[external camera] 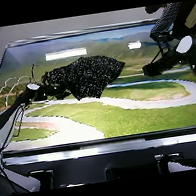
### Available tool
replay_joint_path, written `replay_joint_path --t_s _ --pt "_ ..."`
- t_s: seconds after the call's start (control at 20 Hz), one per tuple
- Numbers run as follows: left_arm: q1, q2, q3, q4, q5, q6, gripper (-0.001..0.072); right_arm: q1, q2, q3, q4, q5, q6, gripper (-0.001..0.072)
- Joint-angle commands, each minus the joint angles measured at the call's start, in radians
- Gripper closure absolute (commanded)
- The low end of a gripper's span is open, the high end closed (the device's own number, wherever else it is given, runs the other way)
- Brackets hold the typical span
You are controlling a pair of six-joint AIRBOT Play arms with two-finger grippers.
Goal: Fold the clothes and pants, and hang the long-sleeved shirts on hangers.
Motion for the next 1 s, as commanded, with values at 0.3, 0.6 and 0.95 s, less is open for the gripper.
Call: replay_joint_path --t_s 0.3,0.6,0.95 --pt "-0.034 -0.030 -0.001 -0.040 0.027 0.016 0.0686 0.001 -0.142 -0.001 0.202 -0.053 0.376 0.0089" --pt "-0.024 -0.024 0.000 -0.040 0.022 0.016 0.0686 0.111 -0.395 0.000 0.640 -0.198 0.208 0.0089" --pt "-0.010 -0.020 0.001 -0.041 -0.006 0.016 0.0686 0.324 -0.470 0.000 0.674 -0.444 0.311 0.0134"
